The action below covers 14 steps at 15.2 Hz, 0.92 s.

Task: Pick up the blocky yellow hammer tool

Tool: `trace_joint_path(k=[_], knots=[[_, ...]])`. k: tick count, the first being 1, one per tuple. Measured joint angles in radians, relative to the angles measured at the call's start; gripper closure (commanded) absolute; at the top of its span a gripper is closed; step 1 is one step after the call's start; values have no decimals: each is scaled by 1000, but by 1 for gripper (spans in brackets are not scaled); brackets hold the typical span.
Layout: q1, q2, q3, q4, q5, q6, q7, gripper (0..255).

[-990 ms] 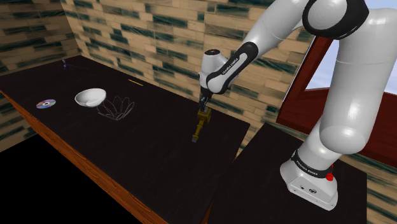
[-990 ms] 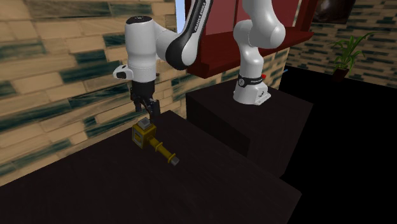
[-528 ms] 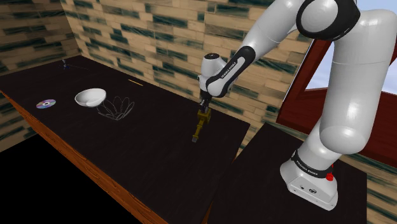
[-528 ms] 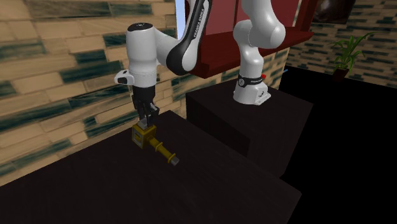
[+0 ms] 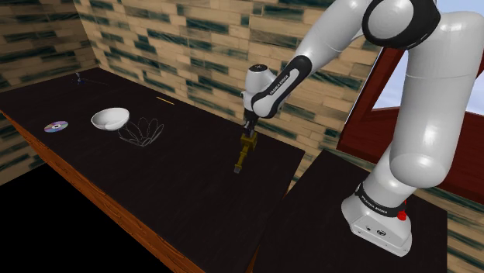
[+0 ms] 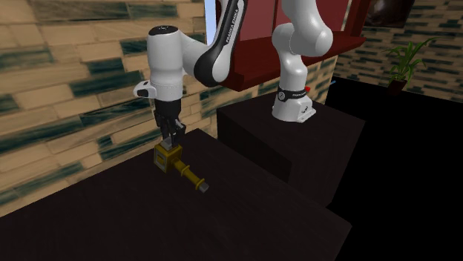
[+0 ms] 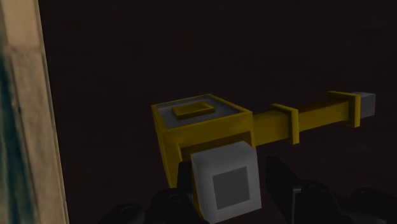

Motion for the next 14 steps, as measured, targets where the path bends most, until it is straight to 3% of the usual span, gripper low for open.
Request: trace_joint_path(k=[14], knots=[[-10, -149, 17, 11, 38, -160, -42, 255]])
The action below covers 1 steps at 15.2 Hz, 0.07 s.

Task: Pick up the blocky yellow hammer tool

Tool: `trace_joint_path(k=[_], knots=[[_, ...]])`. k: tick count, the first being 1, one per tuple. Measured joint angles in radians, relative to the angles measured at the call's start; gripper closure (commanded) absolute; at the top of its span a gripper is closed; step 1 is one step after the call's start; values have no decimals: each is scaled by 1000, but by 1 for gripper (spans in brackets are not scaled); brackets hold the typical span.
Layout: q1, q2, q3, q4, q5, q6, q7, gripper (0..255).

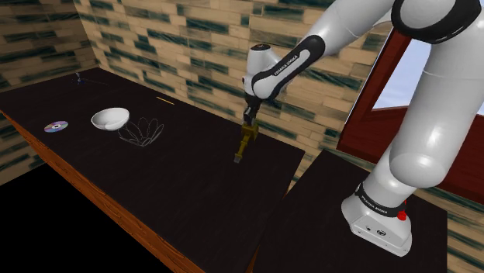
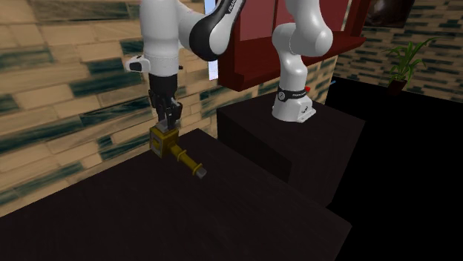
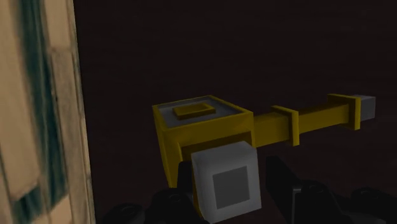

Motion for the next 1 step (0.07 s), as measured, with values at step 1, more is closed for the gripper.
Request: trace_joint_path(k=[1], knots=[[0, -7, 1, 0, 2, -7, -1, 255]])
